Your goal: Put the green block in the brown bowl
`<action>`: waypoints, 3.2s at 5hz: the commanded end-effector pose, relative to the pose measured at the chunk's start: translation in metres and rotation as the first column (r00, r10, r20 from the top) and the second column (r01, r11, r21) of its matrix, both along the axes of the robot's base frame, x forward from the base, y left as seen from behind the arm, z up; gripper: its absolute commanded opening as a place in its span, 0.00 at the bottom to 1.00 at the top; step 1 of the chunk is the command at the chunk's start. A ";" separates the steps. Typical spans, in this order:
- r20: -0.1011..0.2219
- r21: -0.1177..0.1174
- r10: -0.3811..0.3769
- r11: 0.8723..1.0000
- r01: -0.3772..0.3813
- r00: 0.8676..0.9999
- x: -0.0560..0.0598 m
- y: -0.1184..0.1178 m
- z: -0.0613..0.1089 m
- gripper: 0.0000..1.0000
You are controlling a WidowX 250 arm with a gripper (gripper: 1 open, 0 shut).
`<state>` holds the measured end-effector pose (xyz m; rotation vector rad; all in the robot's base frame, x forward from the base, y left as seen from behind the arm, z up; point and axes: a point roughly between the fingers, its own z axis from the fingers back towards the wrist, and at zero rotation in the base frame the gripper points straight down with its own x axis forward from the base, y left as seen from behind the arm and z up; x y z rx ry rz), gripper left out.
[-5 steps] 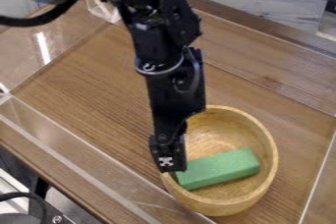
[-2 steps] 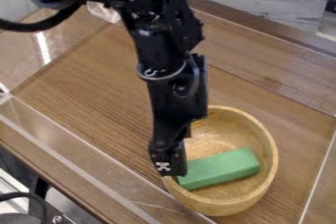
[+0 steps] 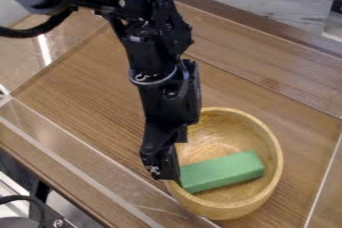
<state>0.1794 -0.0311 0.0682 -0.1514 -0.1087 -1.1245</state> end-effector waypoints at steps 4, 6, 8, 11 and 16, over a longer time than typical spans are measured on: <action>0.086 0.016 0.055 0.998 -0.057 0.995 0.019 -0.005 0.033 1.00; 0.118 0.033 0.130 0.990 -0.135 0.984 0.018 -0.001 0.049 1.00; 0.153 0.040 0.229 0.971 -0.238 0.961 0.024 0.008 0.063 1.00; 0.190 0.025 0.365 0.926 -0.376 0.912 0.029 0.006 0.064 1.00; 0.225 0.001 0.463 0.880 -0.475 0.858 0.053 -0.005 0.036 1.00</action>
